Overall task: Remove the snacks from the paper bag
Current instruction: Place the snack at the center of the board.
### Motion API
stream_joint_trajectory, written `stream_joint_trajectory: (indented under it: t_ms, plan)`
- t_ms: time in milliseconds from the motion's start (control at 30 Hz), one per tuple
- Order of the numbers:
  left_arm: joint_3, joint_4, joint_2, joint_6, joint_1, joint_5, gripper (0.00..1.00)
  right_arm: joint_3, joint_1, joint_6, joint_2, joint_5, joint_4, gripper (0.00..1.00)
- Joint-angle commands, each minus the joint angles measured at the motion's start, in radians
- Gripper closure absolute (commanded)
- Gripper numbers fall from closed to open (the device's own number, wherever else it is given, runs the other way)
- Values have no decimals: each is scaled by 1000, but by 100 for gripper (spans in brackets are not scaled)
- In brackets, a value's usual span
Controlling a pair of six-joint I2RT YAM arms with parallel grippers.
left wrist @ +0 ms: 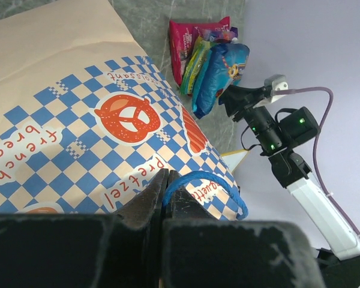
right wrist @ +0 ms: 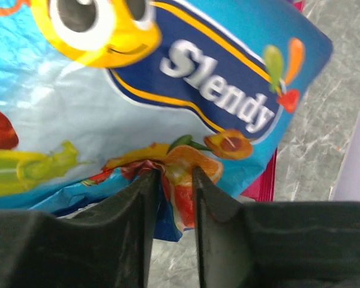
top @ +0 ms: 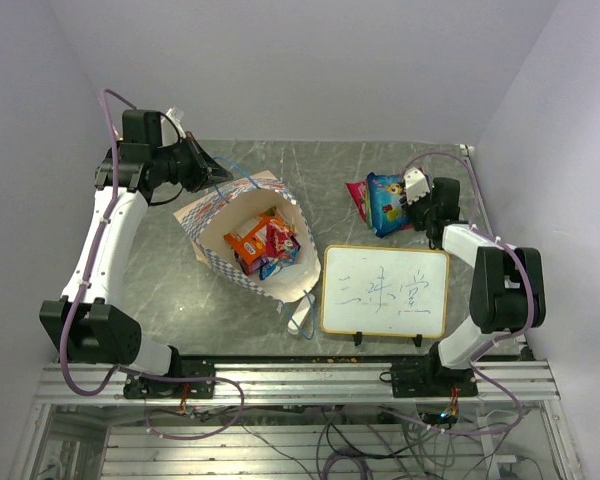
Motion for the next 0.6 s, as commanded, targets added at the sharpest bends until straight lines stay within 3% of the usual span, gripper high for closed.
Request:
stream_joint_trajectory:
  t_ms: [0,567]
  plan:
    - [10,21,-34,-6,-7,8,93,-30,-3,47,-95,-22,1,67]
    - [14,37,-46,-22,-7,14,93,-69,-2,14,-227,-94,-78,55]
